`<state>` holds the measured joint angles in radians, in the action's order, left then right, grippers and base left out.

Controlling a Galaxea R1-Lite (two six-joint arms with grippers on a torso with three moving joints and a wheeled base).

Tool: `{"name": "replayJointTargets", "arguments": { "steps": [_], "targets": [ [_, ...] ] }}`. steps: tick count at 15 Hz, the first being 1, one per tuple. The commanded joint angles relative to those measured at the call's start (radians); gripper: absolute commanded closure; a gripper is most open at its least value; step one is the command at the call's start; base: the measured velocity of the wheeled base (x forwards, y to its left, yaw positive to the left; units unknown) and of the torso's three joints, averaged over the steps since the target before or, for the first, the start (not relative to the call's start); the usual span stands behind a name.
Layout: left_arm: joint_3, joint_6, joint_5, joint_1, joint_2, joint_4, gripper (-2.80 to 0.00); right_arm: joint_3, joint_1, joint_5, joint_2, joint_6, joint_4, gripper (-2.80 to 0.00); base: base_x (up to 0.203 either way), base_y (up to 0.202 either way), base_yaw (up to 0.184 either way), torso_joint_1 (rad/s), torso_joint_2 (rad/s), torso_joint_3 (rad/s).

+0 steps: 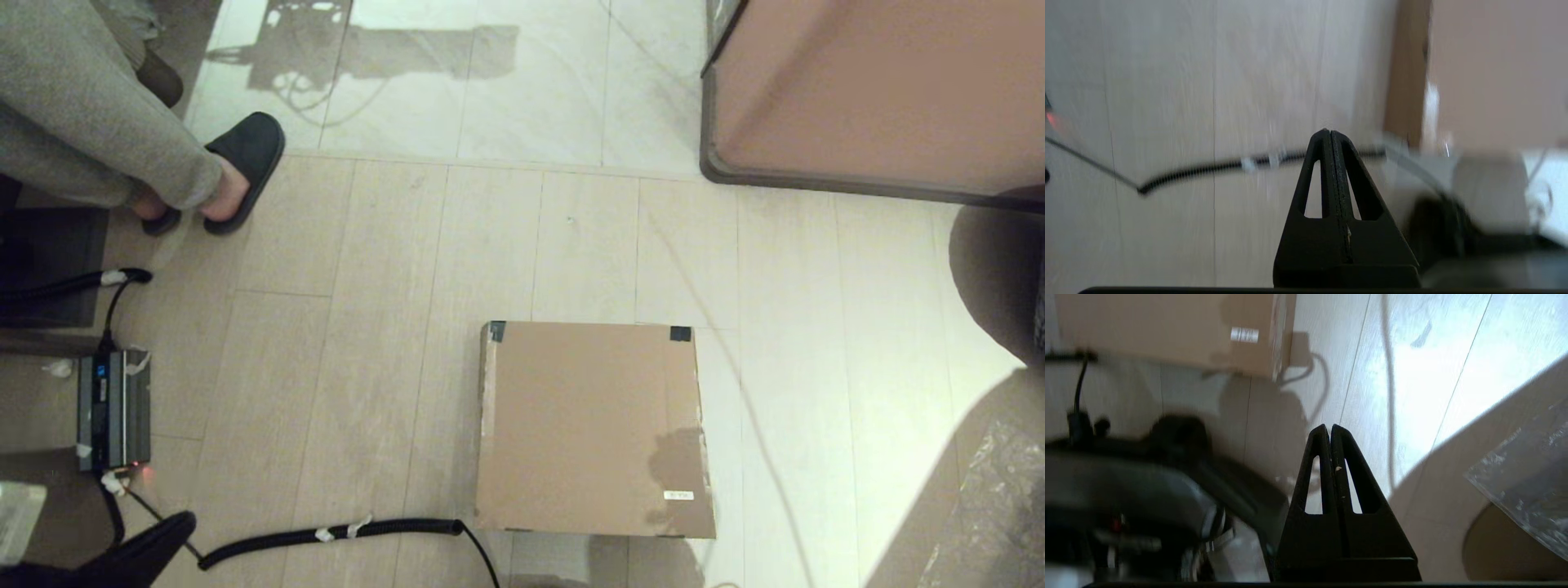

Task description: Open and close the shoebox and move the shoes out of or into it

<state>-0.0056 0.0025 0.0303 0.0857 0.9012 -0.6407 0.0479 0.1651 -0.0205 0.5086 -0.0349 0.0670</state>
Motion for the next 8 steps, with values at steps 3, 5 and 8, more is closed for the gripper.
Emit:
{"name": "replayJointTargets", "arguments": {
  "steps": [3,5,8],
  "targets": [
    [0.005,0.041,-0.040,0.001,-0.410,0.370,0.00,0.070,-0.004,0.025,-0.233,0.053,-0.366,0.00,0.000,0.000,0.000,0.000,0.00,0.000],
    [-0.003,0.074,-0.048,0.002,-0.579,0.543,0.00,0.072,-0.007,0.022,-0.233,0.052,-0.366,0.00,0.000,0.000,0.000,0.000,0.00,0.000],
    [-0.016,0.107,-0.049,-0.087,-0.625,0.693,0.00,0.072,-0.026,-0.006,-0.233,0.046,-0.366,0.00,0.000,0.000,0.000,0.000,0.00,0.000]
  ]
}}
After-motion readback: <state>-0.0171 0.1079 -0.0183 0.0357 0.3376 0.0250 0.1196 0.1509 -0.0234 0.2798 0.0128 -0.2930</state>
